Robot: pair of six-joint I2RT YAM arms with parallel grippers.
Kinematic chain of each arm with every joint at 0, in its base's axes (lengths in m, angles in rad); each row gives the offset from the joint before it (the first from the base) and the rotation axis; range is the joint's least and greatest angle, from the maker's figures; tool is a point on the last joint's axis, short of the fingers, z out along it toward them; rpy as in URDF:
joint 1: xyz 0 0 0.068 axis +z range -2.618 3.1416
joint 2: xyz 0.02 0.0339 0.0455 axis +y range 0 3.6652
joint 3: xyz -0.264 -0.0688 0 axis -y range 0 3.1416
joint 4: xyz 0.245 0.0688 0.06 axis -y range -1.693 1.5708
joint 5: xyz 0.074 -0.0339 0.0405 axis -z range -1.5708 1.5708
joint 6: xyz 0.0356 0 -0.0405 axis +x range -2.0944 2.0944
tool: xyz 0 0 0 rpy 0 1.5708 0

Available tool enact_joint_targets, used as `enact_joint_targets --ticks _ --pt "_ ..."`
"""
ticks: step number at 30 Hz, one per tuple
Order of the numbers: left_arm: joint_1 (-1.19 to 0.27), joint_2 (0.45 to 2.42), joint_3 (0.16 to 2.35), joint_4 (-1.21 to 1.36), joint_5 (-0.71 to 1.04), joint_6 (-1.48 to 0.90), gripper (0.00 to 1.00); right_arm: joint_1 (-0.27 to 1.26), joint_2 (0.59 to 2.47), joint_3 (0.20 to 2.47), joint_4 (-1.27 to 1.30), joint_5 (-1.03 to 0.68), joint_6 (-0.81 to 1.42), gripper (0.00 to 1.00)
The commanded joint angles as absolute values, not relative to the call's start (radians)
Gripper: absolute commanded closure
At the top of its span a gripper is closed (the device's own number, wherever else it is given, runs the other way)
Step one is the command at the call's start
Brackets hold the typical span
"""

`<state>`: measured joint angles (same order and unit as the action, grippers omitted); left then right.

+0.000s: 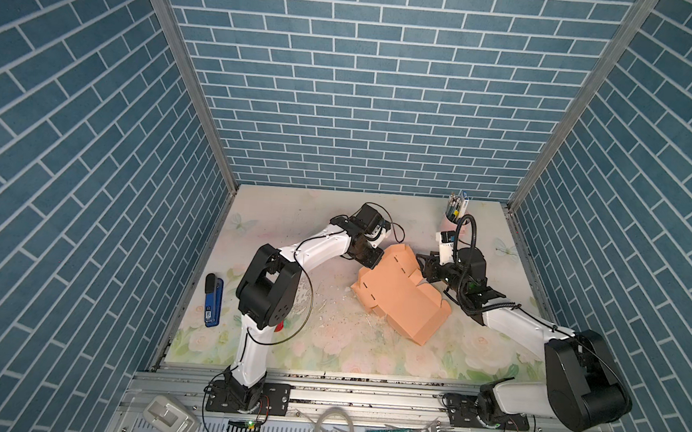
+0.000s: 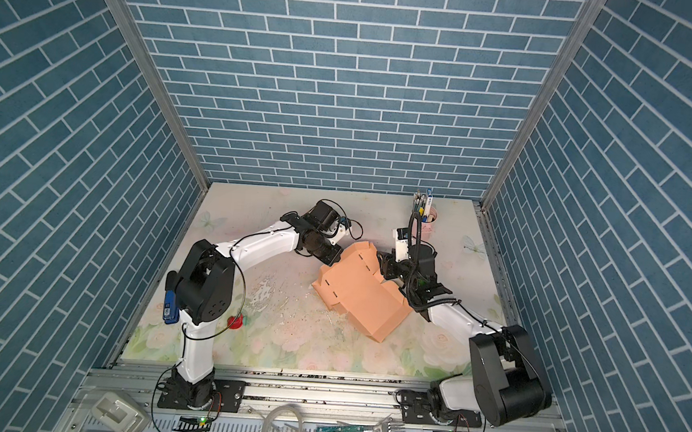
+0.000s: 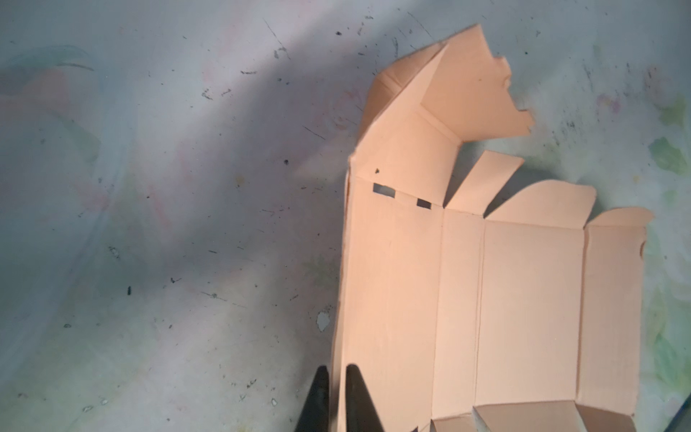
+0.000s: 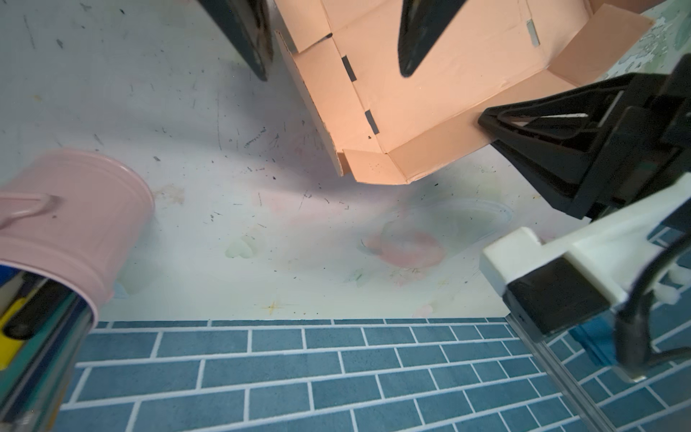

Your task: Fold the paper box

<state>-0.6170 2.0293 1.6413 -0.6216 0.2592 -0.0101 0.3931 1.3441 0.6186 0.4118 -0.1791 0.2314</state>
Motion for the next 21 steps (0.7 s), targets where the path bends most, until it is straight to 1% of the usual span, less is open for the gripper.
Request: enact_joint_targets --ticks 1,4,7,10,16,21 --pt "-0.606 2.018 1.694 -0.608 0.201 -0.072 0.57 0.390 1.301 0.619 0.351 -0.127 0.267 0.46" --pt "-0.589 1.965 1.692 -0.604 0.145 -0.181 0.42 0.388 1.287 0.638 0.295 -0.123 0.267 0.47" --pt "-0.584 1.859 1.591 -0.568 0.085 -0.296 0.37 0.388 1.270 0.637 0.281 -0.121 0.271 0.47" --pt "-0.579 1.746 1.444 -0.525 0.057 -0.431 0.35 0.389 1.257 0.631 0.272 -0.136 0.279 0.47" --pt "-0.577 1.550 1.139 -0.396 0.058 -0.656 0.35 0.388 1.232 0.611 0.263 -0.177 0.304 0.47" --pt "-0.577 1.476 0.959 -0.230 0.068 -0.815 0.35 0.390 1.208 0.587 0.265 -0.208 0.333 0.47"
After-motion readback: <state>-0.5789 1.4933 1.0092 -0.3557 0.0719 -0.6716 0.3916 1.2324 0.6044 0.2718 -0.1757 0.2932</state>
